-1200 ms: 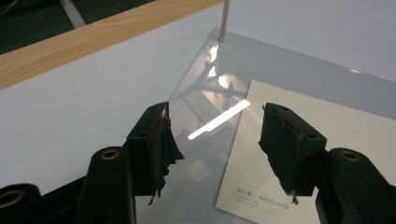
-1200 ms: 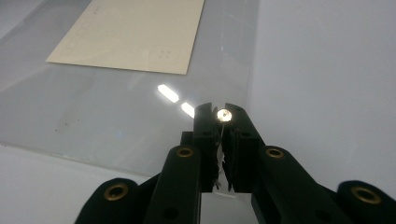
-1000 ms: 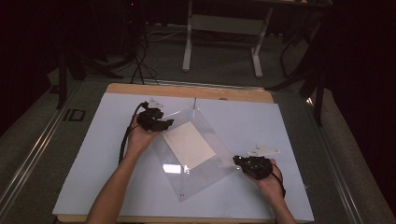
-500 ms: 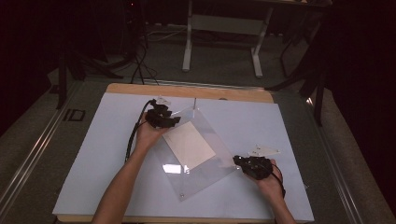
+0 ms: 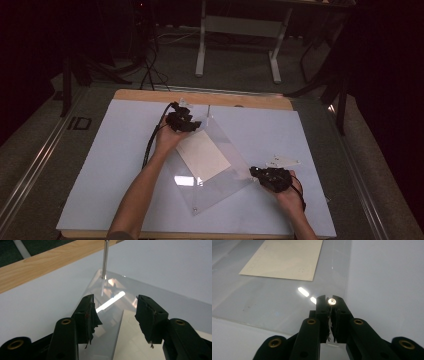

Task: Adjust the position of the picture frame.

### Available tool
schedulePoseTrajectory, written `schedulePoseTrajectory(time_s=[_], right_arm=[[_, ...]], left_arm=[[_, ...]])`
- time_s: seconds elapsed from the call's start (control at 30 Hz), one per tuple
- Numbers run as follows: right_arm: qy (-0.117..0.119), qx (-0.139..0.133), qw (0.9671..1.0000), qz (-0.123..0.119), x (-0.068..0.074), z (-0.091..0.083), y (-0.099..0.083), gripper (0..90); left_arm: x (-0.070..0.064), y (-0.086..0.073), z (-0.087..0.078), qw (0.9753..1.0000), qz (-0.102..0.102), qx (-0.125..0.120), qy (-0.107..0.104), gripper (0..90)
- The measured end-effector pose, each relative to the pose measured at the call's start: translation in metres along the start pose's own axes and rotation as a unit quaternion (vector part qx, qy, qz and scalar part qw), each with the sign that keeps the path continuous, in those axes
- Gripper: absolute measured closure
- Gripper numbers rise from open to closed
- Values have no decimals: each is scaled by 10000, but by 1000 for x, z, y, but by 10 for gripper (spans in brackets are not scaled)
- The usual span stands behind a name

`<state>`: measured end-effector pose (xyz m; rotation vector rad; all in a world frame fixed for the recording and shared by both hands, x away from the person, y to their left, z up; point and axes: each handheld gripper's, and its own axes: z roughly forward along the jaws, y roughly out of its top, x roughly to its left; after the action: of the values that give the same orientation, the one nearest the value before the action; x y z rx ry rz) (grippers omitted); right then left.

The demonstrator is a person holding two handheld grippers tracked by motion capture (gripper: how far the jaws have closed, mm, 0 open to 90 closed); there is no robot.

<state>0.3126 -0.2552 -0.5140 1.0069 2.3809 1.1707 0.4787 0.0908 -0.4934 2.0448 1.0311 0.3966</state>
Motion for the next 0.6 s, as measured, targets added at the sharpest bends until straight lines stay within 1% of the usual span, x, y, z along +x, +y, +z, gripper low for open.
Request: schedulePoseTrajectory(time_s=[0.07, 0.1, 0.17, 0.2, 0.27, 0.3, 0.4, 0.47, 0.5, 0.53, 0.6], right_arm=[[5, -11, 10000, 10, 0, 0, 0, 846], [15, -25, 10000, 22, 0, 0, 0, 846], [23, -33, 10000, 40, 0, 0, -1, 845], [44, -44, 10000, 56, -1, 0, -1, 844], [48, -48, 10000, 54, -1, 0, -1, 844], [62, -55, 9999, 71, -1, 0, -1, 843], [89, -74, 9999, 104, -2, 0, -2, 841], [92, -82, 9998, 128, -2, 0, -2, 841], [91, -84, 9998, 127, -2, 0, -2, 841], [92, -87, 9998, 131, -2, 0, -2, 840], [100, -99, 9998, 152, -2, 0, -2, 839]], left_arm=[[0, 1, 1, 10000, -39, -34, -25, 492], [0, 4, 6, 10000, -17, 44, -46, 489], [-1, 5, 9, 10000, 16, 73, -59, 494], [-2, 8, 12, 10000, 12, 28, -66, 495], [-3, 9, 14, 10000, 0, 19, -72, 492], [-3, 12, 18, 10000, 16, 19, -66, 490], [-3, 14, 22, 10000, -31, -3, -83, 488], [-3, 16, 30, 10000, -42, 14, -60, 486], [-3, 16, 30, 10000, -42, 14, -60, 486], [-3, 17, 36, 10000, -59, 52, -55, 486], [-3, 17, 41, 10000, -57, -1, 8, 490]])
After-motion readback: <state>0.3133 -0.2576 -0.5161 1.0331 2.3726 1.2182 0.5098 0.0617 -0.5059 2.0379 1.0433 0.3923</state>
